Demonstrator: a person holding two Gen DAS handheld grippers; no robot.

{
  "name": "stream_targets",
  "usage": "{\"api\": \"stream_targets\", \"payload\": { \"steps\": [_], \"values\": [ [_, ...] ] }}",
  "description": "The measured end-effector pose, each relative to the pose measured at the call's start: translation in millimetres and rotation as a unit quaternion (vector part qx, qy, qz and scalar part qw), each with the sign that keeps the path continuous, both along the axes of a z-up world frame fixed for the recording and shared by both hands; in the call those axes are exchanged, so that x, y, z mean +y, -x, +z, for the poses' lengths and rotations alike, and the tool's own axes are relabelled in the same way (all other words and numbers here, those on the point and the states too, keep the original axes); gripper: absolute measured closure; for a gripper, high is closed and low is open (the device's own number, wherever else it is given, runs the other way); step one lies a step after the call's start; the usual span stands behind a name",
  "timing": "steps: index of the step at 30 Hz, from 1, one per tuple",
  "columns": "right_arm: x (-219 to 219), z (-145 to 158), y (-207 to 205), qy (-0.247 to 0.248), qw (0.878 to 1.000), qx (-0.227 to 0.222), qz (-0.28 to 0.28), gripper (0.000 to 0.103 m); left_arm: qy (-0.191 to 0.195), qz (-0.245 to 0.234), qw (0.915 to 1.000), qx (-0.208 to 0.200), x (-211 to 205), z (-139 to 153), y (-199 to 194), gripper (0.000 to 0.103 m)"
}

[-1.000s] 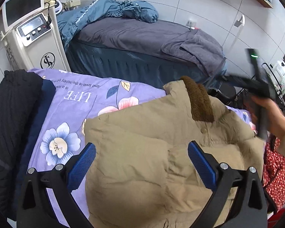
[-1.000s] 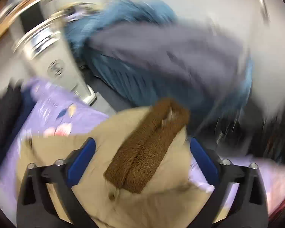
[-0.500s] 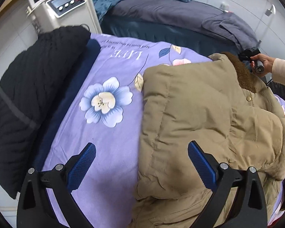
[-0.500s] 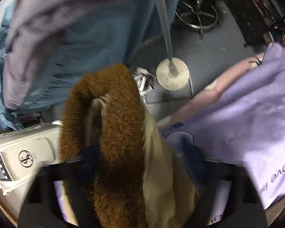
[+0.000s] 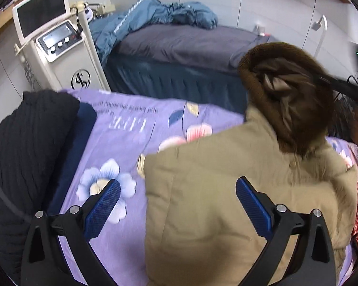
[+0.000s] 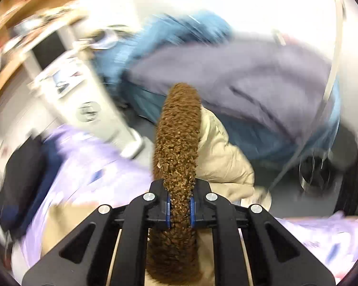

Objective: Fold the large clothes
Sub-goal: 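Fold the collar down over the folded jacket with the right tool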

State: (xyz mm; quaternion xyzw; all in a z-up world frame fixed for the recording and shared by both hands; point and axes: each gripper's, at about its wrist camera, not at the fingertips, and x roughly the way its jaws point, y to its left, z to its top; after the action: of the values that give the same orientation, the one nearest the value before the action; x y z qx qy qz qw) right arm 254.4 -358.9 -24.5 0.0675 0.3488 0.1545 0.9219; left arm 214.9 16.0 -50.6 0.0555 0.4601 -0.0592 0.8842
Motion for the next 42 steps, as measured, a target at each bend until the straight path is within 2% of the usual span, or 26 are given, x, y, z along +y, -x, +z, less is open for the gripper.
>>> {"api": "stream_targets", "payload": {
  "steps": [2,5,7,10,12,15,17,19,21,22,24,26,28,30,32,34,36,37,38,39,40,41,42],
  "values": [
    [20,25,67,0.041,0.998,-0.035,0.037,0.092,0.005,0.007,0.9999,-0.008,-1,8,-1,0.007],
    [31,25,162,0.100,0.992,-0.050,0.066,0.092,0.021,0.018,0.9993,-0.024,3,18,7,0.007],
    [35,3,212,0.139,0.987,-0.016,0.080,0.092,0.028,0.019,0.9990,-0.030,3,21,16,0.007],
    [35,-40,257,0.210,0.975,0.022,0.074,0.092,0.043,-0.003,0.9990,-0.012,-6,19,28,0.007],
    [28,-69,286,0.228,0.969,0.065,0.067,0.091,0.068,-0.019,0.9975,-0.003,-13,20,39,0.007],
    [16,-102,301,0.255,0.962,0.087,0.048,0.086,0.107,-0.067,0.9918,-0.020,-33,29,62,0.007],
    [13,-107,301,0.262,0.957,0.118,0.033,0.084,0.097,-0.105,0.9895,-0.019,-50,30,72,0.007],
    [11,-93,308,0.253,0.961,0.110,0.005,0.072,0.080,-0.130,0.9883,-0.014,-62,31,81,0.007],
    [10,-72,323,0.223,0.969,0.102,-0.025,0.034,0.080,-0.130,0.9880,-0.023,-60,35,90,0.007],
    [11,-63,334,0.207,0.974,0.090,-0.030,0.032,0.081,-0.122,0.9890,-0.022,-55,35,92,0.007],
    [36,-44,347,0.209,0.975,0.065,-0.027,0.032,0.070,-0.104,0.9919,-0.018,-46,34,97,0.007],
    [67,-31,348,0.206,0.977,0.044,0.007,0.032,0.036,-0.090,0.9950,-0.024,-37,31,103,0.007],
    [109,-26,343,0.231,0.972,0.008,0.042,0.032,0.003,-0.088,0.9959,-0.022,-33,27,107,0.007],
    [160,-26,340,0.275,0.955,-0.056,0.098,0.032,-0.002,-0.081,0.9965,-0.021,-26,28,109,0.007],
    [203,-37,324,0.337,0.927,-0.105,0.128,0.032,0.000,-0.069,0.9974,-0.020,-17,32,111,0.007],
    [233,-55,298,0.381,0.908,-0.110,0.137,0.037,-0.002,-0.060,0.9978,-0.028,-8,39,115,0.007],
    [235,-75,272,0.413,0.895,-0.109,0.130,0.043,-0.008,-0.054,0.9978,-0.037,1,45,118,0.007],
    [235,-84,261,0.433,0.886,-0.102,0.131,0.048,-0.011,-0.051,0.9980,-0.037,6,47,119,0.007],
    [233,-94,253,0.460,0.873,-0.090,0.131,0.070,-0.012,-0.049,0.9981,-0.036,9,48,120,0.007],
    [229,-95,252,0.463,0.873,-0.081,0.129,0.086,-0.012,-0.047,0.9982,-0.036,10,48,121,0.007],
    [222,-96,253,0.451,0.880,-0.075,0.129,0.086,-0.011,-0.044,0.9983,-0.036,15,48,124,0.007],
    [208,-92,258,0.424,0.895,-0.060,0.126,0.091,-0.011,-0.042,0.9984,-0.035,16,48,126,0.007],
    [198,-89,263,0.410,0.902,-0.046,0.123,0.092,-0.011,-0.041,0.9986,-0.032,18,46,127,0.007]
  ]
}}
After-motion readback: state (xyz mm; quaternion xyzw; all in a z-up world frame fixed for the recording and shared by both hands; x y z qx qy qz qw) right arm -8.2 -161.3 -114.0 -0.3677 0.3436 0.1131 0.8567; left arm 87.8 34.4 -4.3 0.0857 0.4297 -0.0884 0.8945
